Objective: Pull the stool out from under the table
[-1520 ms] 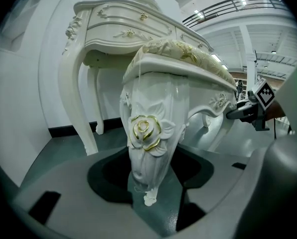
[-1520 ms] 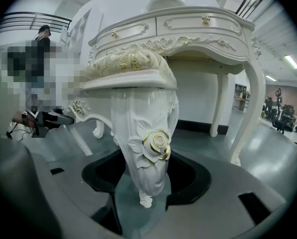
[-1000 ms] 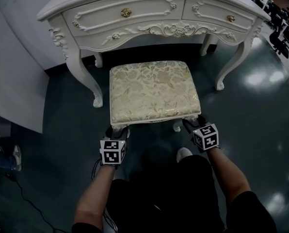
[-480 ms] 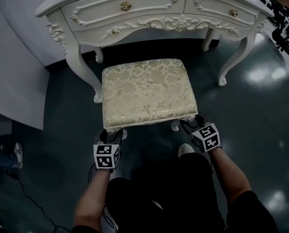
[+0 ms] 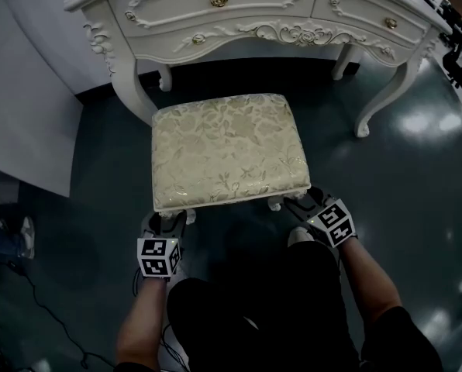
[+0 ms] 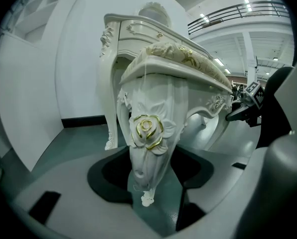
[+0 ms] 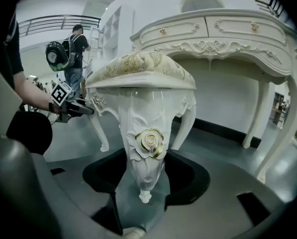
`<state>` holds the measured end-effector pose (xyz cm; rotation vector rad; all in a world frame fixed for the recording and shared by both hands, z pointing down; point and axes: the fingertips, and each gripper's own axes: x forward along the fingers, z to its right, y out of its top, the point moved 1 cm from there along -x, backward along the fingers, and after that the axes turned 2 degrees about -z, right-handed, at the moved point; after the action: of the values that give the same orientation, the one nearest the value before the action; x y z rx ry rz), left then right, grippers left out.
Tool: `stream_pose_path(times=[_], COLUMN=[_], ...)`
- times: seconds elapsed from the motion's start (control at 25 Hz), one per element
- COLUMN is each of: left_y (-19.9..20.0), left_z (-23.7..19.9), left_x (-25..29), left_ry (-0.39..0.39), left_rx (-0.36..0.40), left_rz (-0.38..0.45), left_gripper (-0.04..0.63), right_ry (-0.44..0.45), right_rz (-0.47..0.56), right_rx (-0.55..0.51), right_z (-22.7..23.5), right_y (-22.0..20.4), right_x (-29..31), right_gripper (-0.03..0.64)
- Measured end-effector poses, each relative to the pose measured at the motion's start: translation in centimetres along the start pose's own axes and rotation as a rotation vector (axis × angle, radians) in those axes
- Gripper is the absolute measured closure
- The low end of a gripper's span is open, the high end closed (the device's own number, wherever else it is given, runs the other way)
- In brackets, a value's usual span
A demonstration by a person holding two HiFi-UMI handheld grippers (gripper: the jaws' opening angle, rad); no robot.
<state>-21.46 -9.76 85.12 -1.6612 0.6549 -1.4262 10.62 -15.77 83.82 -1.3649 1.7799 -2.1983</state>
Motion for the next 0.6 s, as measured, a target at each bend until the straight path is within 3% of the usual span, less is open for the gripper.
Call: stream_pose_path(times=[0.28, 0.6], left_y=[0.12, -0.03], left_z=[-0.19, -0.16], left_x=[-0.21, -0.19], left_ry=[0.013, 0.014], left_rx=[0.015, 0.011], left_rz=[0.012, 0.0], left_gripper=[0.347, 0.347], right_ry=[0.116, 0.134], right_rz=[-0.041, -0.053], right_rx=[-0.112, -0.113], right_z=[-0.16, -0.22], right_y=[-0.51, -0.54], right_x=[-0.1, -0.16], right_gripper=[0.368, 0.368])
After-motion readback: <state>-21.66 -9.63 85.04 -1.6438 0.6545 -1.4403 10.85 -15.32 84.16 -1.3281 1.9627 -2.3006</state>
